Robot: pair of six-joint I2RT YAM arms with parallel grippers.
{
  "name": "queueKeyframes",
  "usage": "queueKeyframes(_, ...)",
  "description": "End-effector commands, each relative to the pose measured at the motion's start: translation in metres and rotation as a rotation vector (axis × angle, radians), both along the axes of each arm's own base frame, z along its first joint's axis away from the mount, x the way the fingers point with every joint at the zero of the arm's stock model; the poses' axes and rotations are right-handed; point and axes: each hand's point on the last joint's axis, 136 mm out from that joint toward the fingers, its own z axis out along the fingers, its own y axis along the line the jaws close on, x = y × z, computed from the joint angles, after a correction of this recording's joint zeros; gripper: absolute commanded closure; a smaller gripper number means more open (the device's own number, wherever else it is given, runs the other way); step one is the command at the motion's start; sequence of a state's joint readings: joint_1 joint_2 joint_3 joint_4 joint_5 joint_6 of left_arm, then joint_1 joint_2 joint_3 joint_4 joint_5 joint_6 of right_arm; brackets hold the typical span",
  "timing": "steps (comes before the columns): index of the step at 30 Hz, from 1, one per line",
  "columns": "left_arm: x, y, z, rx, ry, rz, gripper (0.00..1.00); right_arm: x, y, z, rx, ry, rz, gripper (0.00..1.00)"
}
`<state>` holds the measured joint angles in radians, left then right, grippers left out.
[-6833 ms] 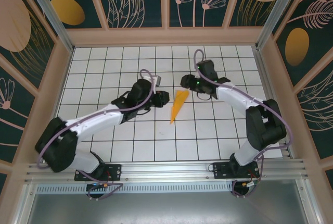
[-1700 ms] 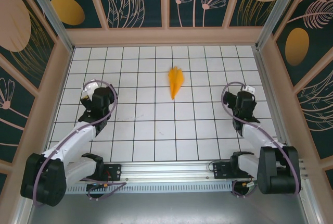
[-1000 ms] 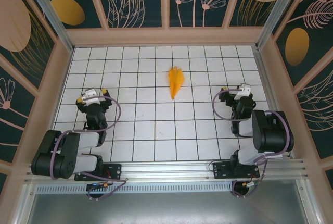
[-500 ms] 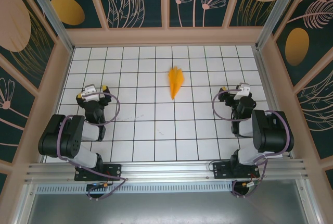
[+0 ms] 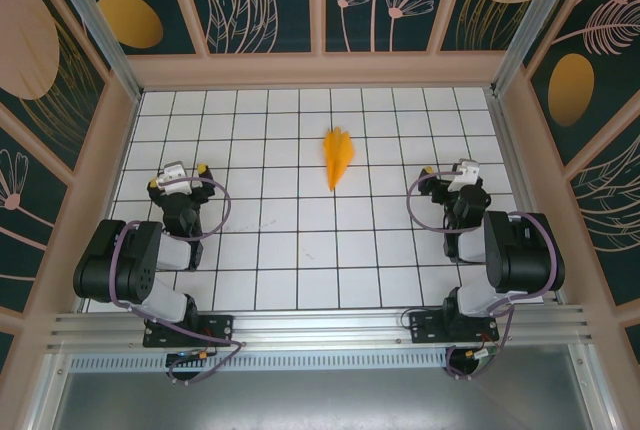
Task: Fold a paper plane with a square sheet of paper (fold left side to right side)
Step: Reset both arms
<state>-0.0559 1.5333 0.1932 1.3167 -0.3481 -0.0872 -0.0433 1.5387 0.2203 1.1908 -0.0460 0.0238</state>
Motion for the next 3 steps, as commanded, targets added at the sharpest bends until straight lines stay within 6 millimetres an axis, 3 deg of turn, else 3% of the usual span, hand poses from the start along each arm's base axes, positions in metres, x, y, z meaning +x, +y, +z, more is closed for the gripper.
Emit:
queueKeyframes(1,0.0031,0.0015,0.0136,-0.019,-0.054,0.003,0.01,0.0067,0.0005,0.0166,-0.016,-0.061,0.002,0.01)
queueKeyframes(3,0.0031,0.0013,0.0135,-0.019,-0.054,0.002,0.01,0.0066,0.0003,0.0164,-0.016,-0.06,0.002,0.01)
